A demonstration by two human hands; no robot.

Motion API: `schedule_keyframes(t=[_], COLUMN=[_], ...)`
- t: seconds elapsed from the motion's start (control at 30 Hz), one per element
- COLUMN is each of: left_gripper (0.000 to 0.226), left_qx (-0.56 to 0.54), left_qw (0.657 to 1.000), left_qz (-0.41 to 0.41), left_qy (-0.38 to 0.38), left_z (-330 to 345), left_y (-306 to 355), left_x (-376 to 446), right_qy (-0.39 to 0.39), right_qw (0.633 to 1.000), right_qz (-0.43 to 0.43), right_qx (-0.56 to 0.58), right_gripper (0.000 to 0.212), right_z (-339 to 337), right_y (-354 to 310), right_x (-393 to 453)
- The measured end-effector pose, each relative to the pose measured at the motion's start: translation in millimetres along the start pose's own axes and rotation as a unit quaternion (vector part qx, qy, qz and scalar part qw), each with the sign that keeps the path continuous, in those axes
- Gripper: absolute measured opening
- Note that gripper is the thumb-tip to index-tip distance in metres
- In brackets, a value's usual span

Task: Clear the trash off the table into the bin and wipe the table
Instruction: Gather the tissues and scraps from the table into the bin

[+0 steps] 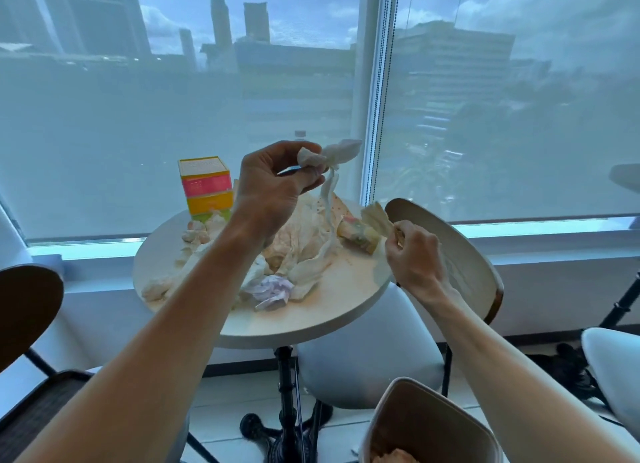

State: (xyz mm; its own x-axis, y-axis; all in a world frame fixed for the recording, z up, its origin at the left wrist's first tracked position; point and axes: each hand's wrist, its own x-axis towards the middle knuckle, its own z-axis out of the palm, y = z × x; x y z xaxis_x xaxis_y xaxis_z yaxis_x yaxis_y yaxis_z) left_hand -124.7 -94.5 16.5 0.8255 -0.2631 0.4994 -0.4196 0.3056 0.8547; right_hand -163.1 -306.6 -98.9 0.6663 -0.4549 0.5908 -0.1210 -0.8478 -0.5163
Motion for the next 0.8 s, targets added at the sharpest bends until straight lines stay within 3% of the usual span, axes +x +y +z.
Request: schedule_keyframes(t=[0.2, 0.43, 0.63, 0.8], left_gripper=[0.022, 0.023, 0.021, 0.021], left_qx=[-0.027, -0.023, -0.010, -0.010], left_qw=[0.999, 0.998, 0.996, 0.994], left_qz=[0.007, -0.020, -0.044, -0.067], left_qy=[-0.021, -0.052, -0.078, -0.085], left_z=[27.5, 67.2, 101.8, 124.0], left_y=[3.5, -12.8, -24.8, -36.2], left_x=[-14.9, -44.3, -68.9, -90.5], right_qy=[0.028, 0.018, -0.041, -0.144], right_qw=[0.991, 0.983, 0.973, 0.961], right_qz=[0.076, 0.125, 0.172, 0.194], right_qx=[0.106, 0.135, 0.147, 0.135], right_gripper=[0.020, 0.018, 0.019, 0.020], right_z=[-28.5, -48.9, -58.8, -57.7], right_y=[20.6, 61.8, 96.7, 124.5], right_x=[-14.0, -51.8, -86.5, -125.8])
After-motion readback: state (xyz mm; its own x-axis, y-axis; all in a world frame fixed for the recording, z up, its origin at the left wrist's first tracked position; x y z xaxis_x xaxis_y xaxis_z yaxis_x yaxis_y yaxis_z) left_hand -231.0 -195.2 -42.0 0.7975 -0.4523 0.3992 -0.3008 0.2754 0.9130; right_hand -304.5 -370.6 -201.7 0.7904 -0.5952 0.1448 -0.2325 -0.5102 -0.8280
